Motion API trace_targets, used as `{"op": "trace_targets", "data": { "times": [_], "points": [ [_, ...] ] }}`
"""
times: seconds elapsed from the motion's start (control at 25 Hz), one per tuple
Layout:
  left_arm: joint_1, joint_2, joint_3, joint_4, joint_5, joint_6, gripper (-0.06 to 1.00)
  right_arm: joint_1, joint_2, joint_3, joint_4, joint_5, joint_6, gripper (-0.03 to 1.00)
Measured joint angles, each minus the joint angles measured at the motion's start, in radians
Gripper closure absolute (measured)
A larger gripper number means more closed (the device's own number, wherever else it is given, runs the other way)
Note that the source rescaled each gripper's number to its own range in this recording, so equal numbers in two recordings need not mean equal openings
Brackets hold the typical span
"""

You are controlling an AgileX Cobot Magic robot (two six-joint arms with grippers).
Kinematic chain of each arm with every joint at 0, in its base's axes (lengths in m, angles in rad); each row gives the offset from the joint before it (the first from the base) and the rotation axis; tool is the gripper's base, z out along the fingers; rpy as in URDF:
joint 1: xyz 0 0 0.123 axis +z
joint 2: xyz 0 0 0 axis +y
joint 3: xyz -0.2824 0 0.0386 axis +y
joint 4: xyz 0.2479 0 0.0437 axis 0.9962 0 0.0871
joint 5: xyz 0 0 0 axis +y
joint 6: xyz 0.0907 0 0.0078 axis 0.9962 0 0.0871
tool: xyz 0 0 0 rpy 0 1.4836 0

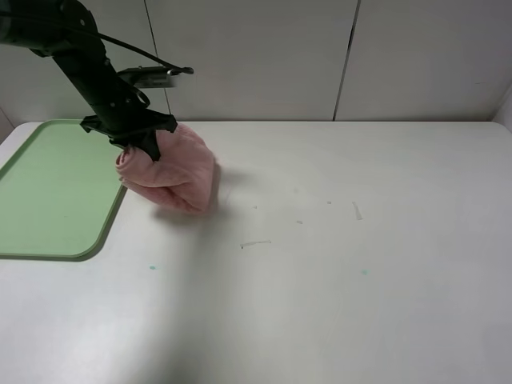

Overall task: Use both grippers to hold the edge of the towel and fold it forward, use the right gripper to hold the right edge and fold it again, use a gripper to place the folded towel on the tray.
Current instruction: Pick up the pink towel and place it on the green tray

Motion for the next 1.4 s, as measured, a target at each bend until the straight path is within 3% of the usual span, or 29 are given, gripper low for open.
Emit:
{"op": "trace_targets", "data": {
  "times": [0.4, 0.84, 1.4],
  "points": [
    [0.150, -0.010, 0.000, 0.056, 0.032, -0.007, 0.81, 0.000, 0.000, 0.000, 0.000, 0.000, -0.001, -0.03],
    [0.289, -0.010, 0.000, 0.077, -0.007, -0.010, 0.81, 0.000, 0.000, 0.000, 0.000, 0.000, -0.001, -0.03],
    [0.343, -0.010, 0.115, 0.124, -0.150, -0.017, 0.81, 0.000, 0.000, 0.000, 0.000, 0.000, -0.001, -0.03]
  ]
}}
